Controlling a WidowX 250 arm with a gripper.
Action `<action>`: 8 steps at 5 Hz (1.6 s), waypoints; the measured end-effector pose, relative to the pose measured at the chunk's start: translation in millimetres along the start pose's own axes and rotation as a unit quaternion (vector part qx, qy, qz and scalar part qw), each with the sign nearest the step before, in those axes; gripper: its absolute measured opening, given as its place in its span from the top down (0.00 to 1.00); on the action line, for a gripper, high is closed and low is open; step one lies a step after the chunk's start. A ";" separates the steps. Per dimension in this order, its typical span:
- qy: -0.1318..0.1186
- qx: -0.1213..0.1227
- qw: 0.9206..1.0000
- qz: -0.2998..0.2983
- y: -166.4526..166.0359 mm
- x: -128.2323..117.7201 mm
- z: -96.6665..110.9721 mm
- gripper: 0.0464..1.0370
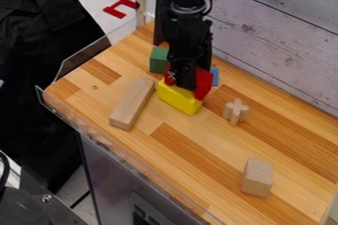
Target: Put the red arch on the yellow block
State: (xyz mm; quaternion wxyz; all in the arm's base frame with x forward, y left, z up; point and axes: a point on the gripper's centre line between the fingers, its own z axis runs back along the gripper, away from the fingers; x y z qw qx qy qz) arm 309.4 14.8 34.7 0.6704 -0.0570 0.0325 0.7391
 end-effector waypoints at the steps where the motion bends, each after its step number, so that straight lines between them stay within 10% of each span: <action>1: -0.006 0.007 1.000 -0.005 3.3 2.6 1.4 0.47; 6: -0.006 0.007 1.000 0.002 4.4 10.9 3.3 0.47; 7: -0.002 0.007 1.000 0.000 2.3 9.3 3.2 0.40; 8: -0.002 0.017 1.000 -0.002 4.7 9.1 -0.1 0.12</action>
